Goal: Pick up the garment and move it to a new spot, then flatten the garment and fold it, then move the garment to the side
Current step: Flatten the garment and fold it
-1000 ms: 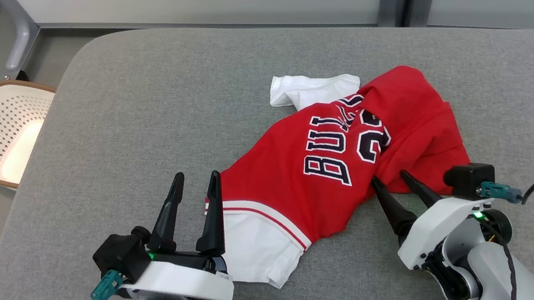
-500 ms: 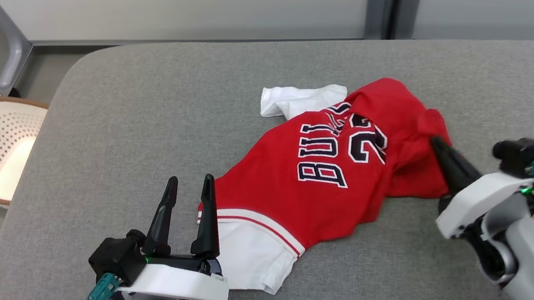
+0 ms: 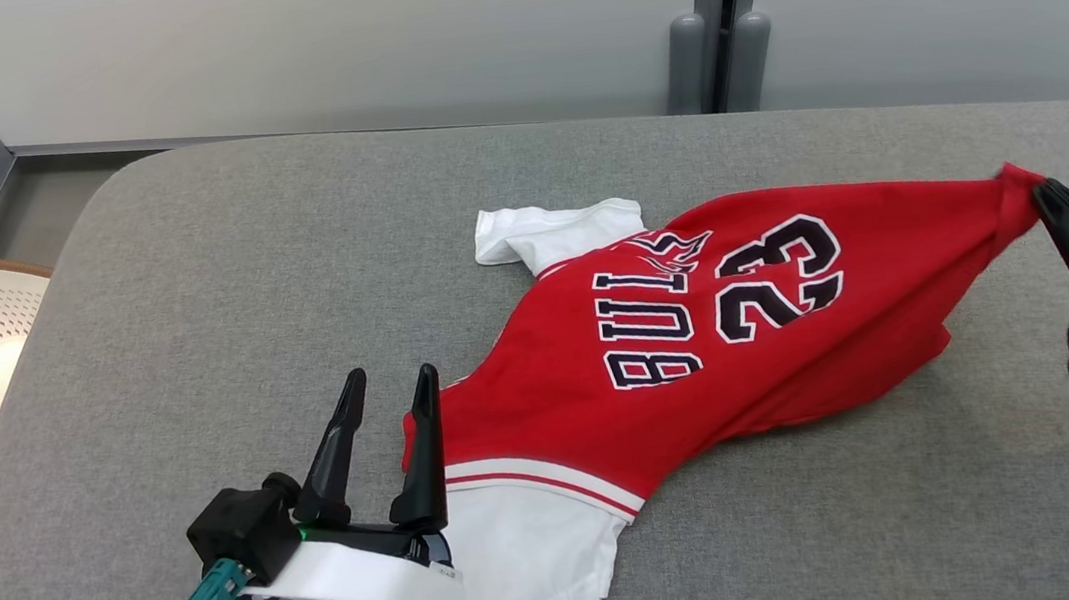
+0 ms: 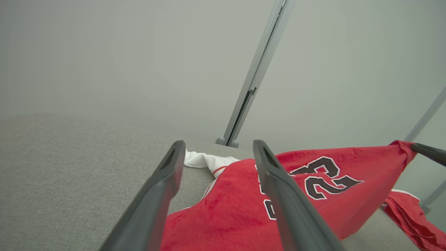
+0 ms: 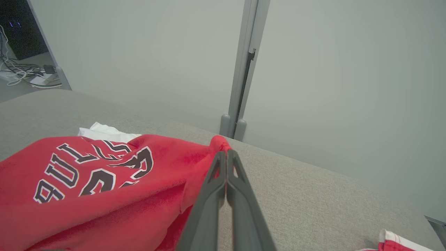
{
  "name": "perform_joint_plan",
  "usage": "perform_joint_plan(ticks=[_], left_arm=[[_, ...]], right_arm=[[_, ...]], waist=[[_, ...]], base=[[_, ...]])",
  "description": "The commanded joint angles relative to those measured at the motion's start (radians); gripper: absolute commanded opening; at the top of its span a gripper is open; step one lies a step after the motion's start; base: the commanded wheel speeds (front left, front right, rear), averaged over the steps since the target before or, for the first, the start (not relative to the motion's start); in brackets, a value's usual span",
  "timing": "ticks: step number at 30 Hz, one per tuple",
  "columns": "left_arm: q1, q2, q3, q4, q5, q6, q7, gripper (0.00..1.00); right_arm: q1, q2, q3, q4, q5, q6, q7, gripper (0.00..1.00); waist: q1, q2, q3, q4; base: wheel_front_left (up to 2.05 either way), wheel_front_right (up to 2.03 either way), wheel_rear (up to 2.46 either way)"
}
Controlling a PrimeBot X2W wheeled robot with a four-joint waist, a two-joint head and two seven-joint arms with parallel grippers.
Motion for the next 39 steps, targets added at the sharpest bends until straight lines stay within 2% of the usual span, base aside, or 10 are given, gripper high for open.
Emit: perform_joint_plan(ticks=[1,5,13,16,22,23,24,25,31,39], left_arm=[[0.001,0.004,-0.001,-0.004,-0.008,0.002,-0.001,1.00],[-0.010,0.004,-0.012,-0.005,-0.014,-0.002,-0.001,1.00],[-0.049,0.004,-0.035,-0.009,-0.022,-0.002,-0.001,1.00],[-0.066,0.004,-0.050,-0.011,-0.030,-0.001,-0.001,1.00],[-0.083,0.003,-0.083,-0.010,-0.039,0.004,-0.002,1.00],[-0.087,0.004,-0.087,-0.008,-0.038,0.003,-0.001,1.00],[-0.092,0.004,-0.090,-0.007,-0.034,0.004,-0.002,1.00],[-0.095,0.004,-0.091,-0.007,-0.032,0.004,-0.002,1.00],[-0.098,0.004,-0.088,-0.006,-0.027,0.010,-0.002,1.00],[-0.068,0.004,-0.066,0.004,-0.001,0.001,-0.002,1.00]], right_arm=[[0.020,-0.030,-0.002,-0.026,0.016,0.000,0.052,0.00],[0.012,-0.080,0.013,-0.050,0.040,0.000,0.130,0.00],[-0.150,-0.131,0.084,0.061,0.052,0.000,0.125,0.00],[-0.251,-0.143,0.121,0.149,0.041,0.000,0.101,0.00],[-0.417,-0.098,0.142,0.402,0.033,-0.001,0.039,0.00],[-0.436,-0.085,0.139,0.454,0.025,-0.001,0.030,0.15],[-0.458,-0.080,0.136,0.501,0.011,0.000,0.017,0.79],[-0.481,-0.079,0.126,0.547,-0.006,-0.001,-0.001,1.00],[-0.541,-0.018,0.036,0.790,-0.121,-0.001,-0.144,1.00],[-0.467,0.051,-0.046,0.851,-0.078,-0.001,-0.384,1.00]], waist=[[0.0000,-0.0001,0.002,0.003],[0.0000,-0.0001,0.019,0.020],[0.0000,-0.0001,0.084,0.074],[0.0000,-0.0001,0.117,0.106],[0.0000,-0.0001,0.165,0.162],[0.0000,-0.0001,0.170,0.169],[0.0000,-0.0001,0.175,0.175],[0.0000,-0.0001,0.178,0.180],[0.0000,-0.0001,0.168,0.171],[0.0000,-0.0001,0.098,0.064]], base=[[0.00,0.00,0.00],[0.00,0.00,0.00],[0.00,0.00,0.00],[0.00,0.00,0.00],[0.00,0.00,0.00],[0.00,0.00,0.00],[0.00,0.00,0.00],[0.00,0.00,0.00],[0.00,0.00,0.00],[0.00,0.00,0.00]])
